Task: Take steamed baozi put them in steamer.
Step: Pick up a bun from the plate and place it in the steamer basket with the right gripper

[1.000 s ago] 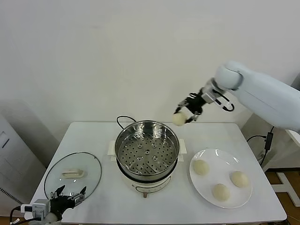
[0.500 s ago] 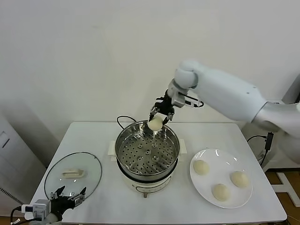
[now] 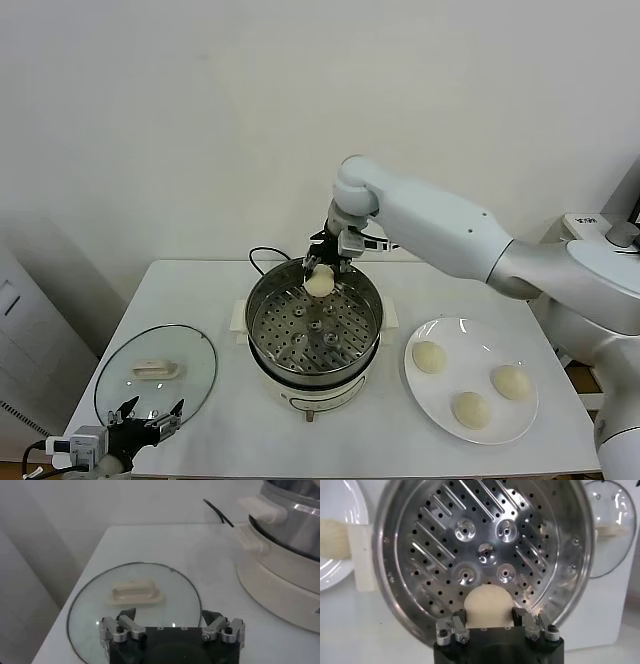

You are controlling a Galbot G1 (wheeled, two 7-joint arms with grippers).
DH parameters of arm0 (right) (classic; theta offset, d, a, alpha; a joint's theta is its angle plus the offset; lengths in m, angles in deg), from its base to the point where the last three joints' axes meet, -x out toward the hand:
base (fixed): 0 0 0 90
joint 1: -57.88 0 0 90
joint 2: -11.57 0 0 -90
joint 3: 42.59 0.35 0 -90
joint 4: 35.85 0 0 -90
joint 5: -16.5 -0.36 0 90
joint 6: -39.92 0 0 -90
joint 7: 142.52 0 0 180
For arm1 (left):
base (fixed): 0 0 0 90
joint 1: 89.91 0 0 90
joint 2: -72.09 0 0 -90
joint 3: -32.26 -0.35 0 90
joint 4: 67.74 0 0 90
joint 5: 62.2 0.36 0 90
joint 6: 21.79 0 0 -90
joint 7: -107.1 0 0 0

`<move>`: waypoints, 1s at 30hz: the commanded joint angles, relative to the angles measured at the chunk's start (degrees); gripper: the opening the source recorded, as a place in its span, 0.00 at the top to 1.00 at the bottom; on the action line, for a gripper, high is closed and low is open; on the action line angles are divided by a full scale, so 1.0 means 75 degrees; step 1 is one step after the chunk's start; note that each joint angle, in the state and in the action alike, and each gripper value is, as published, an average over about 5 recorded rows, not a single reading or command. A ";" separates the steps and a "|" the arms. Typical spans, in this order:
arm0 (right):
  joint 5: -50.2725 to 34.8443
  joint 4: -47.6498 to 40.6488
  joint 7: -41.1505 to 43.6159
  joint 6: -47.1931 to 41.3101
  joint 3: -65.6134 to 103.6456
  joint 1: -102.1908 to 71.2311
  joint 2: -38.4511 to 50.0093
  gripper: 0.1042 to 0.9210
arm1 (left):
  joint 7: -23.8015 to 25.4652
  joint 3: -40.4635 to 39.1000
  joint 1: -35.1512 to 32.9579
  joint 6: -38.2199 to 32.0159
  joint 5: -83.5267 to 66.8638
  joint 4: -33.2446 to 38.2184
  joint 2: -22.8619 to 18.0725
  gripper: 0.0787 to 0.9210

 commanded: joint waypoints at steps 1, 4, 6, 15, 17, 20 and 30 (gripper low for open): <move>0.0730 -0.0095 -0.0030 0.0371 0.0150 -0.0480 -0.0246 0.43 | 0.0003 -0.0001 -0.0003 -0.0003 0.0001 0.0009 -0.0006 0.12; 0.0832 -0.0110 -0.0035 0.0371 0.0170 -0.0541 -0.0268 0.44 | 0.0003 -0.0006 -0.0005 -0.0004 0.0002 0.0013 -0.0015 0.12; 0.0964 -0.0143 -0.0070 0.0371 0.0232 -0.0597 -0.0283 0.44 | 0.0005 -0.0010 -0.0009 -0.0006 0.0002 0.0016 -0.0021 0.12; 0.0927 -0.0105 -0.0311 0.0371 0.0369 -0.0515 -0.0191 0.29 | 0.0015 -0.0006 -0.0051 -0.0024 0.0001 0.0042 -0.0023 0.12; 0.0490 -0.0036 -0.0291 0.0371 0.0263 -0.0311 -0.0086 0.22 | 0.0016 -0.0004 -0.0053 -0.0024 0.0001 0.0047 -0.0015 0.12; -0.0454 0.0042 -0.0201 0.0371 0.0000 0.0128 0.0149 0.14 | 0.0013 0.0002 -0.0053 -0.0020 0.0001 0.0049 -0.0003 0.12; -0.4824 0.0682 0.0333 -0.2356 -0.2740 0.2849 0.2095 0.12 | 0.0016 0.0018 -0.0074 -0.0020 -0.0002 0.0026 0.0021 0.12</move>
